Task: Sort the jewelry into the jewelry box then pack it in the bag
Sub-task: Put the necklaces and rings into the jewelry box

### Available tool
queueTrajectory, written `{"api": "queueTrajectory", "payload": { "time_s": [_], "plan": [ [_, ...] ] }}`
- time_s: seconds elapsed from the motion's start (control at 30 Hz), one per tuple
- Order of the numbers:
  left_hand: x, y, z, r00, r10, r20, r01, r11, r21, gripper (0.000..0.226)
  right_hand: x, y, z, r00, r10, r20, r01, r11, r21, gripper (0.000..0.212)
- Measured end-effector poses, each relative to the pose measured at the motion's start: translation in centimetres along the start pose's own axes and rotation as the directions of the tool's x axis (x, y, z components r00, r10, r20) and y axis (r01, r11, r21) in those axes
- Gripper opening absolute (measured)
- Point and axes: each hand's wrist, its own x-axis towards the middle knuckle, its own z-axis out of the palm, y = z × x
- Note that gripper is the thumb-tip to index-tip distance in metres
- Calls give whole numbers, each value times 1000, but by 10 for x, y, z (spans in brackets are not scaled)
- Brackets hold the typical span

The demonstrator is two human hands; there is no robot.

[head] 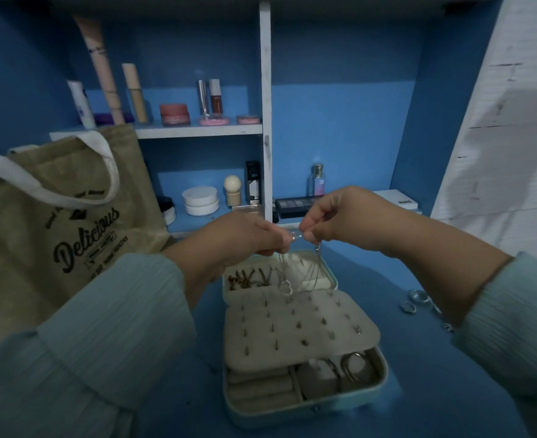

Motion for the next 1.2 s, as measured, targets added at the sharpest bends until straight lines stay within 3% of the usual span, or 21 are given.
{"api": "queueTrajectory", "payload": {
  "time_s": [0.33,0.57,0.8,0.93,1.1,1.2],
  "plan": [
    [48,-33,23,990,19,-139,18,965,261,19,45,33,37,992,129,-5,-128,979,-159,15],
    [70,-42,30,965,75,-250,85,817,570,20,67,43,52,990,131,-42,-138,949,-285,12],
    [76,-46,36,966,131,-222,58,726,685,19,79,51,65,982,173,-80,-190,902,-388,15],
    [83,-48,39,962,166,-217,67,625,778,19,83,57,72,983,155,-97,-183,879,-440,13],
    [88,-43,41,971,141,-195,95,521,848,12,90,49,68,968,249,37,-186,807,-561,18],
    [88,-41,41,968,162,-193,93,484,870,16,91,48,67,972,227,60,-151,800,-581,19]
  ]
}}
